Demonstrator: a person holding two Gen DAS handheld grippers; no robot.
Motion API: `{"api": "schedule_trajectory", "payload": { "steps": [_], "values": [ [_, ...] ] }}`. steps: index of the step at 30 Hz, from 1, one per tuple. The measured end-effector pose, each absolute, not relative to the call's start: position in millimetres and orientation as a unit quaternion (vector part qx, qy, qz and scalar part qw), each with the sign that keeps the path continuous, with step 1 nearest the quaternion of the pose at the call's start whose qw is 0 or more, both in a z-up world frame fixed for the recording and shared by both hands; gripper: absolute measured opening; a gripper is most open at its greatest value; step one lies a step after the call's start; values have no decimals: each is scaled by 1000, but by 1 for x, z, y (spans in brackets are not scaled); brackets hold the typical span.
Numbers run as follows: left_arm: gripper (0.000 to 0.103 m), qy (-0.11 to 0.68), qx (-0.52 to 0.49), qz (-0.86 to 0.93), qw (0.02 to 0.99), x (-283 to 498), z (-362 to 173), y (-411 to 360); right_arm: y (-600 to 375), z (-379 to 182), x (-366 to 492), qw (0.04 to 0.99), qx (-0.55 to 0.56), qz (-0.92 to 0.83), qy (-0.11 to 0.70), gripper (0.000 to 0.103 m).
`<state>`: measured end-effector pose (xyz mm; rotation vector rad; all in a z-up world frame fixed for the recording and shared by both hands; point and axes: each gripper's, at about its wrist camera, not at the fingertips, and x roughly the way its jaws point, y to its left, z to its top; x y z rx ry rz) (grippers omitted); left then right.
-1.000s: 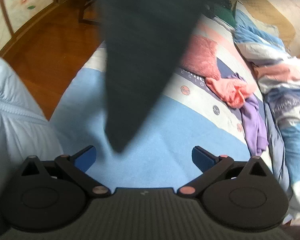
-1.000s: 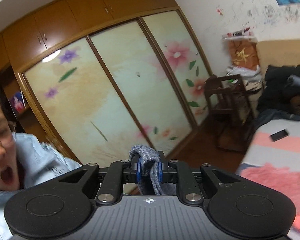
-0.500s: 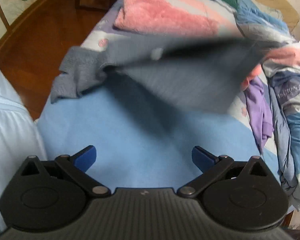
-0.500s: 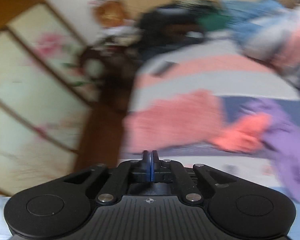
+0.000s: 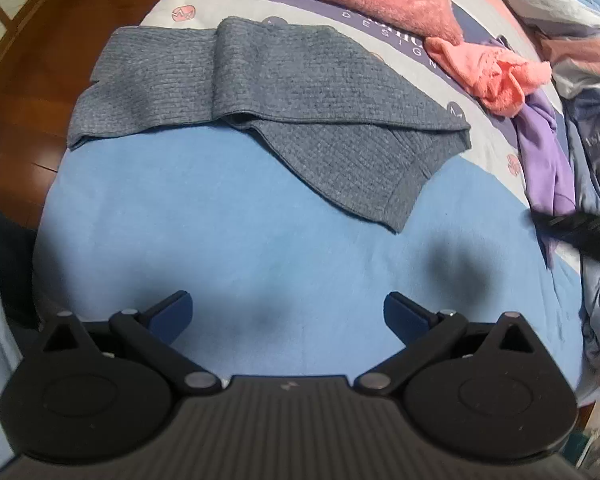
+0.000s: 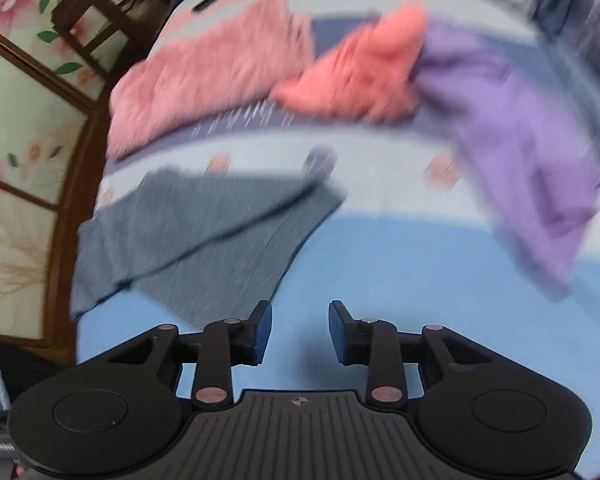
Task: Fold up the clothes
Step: 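Pull the grey sweater straight with the right gripper, then release it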
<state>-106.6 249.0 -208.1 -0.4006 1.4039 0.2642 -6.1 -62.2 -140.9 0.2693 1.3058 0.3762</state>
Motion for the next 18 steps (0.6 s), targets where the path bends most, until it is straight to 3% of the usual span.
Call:
{"api": "schedule_trajectory", "payload": {
  "steps": [5, 13, 15, 17, 18],
  "values": [
    [103, 631, -178, 127, 744, -107, -217, 244, -20, -201, -27, 785, 127, 224, 563, 52],
    [103, 653, -180, 124, 726, -110, -242, 239, 11, -267, -20, 778, 185, 210, 563, 53],
    [103, 658, -178, 121, 721, -111, -246, 240, 13, -273, -18, 780, 198, 203, 559, 59],
    [103, 663, -170, 121, 719, -112, -249, 240, 18, -277, -14, 774, 210, 213, 559, 82],
    [103, 665, -167, 121, 718, -112, -251, 240, 21, -278, -12, 771, 215, 217, 559, 86]
  ]
}}
